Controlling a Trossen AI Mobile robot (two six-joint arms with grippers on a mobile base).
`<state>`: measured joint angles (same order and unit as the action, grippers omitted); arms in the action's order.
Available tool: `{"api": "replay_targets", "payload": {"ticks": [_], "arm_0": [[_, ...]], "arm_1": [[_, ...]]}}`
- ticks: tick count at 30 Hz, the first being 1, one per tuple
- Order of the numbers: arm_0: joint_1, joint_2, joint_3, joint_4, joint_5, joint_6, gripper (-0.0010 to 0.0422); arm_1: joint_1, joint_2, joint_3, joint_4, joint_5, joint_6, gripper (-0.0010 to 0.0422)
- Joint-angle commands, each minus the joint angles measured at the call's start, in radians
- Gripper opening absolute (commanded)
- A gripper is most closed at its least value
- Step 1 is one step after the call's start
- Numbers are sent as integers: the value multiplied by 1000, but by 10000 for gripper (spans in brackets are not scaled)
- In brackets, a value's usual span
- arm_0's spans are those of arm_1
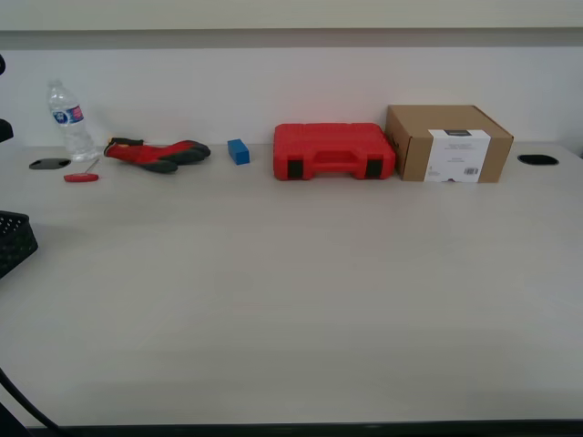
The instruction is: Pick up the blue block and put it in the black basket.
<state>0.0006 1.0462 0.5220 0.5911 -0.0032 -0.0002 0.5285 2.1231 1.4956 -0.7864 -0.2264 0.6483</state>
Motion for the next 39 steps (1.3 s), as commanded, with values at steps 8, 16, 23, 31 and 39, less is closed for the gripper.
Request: {"api": "replay_targets", "payload": {"ticks": [8,16,23,31,39], "arm_0": [[0,0,1,4,1,0,0],[0,0,1,4,1,0,0],[0,0,1,4,1,0,0],[0,0,1,4,1,0,0],[0,0,1,4,1,0,0]], "arm_1": [[35,-1,-166,339,-13,35,0],[66,-1,-175,362,30,44,7],[101,-1,-176,362,25,14,164],[104,-1,-176,355,25,-19,333],[105,-1,-176,336,26,-19,86]]}}
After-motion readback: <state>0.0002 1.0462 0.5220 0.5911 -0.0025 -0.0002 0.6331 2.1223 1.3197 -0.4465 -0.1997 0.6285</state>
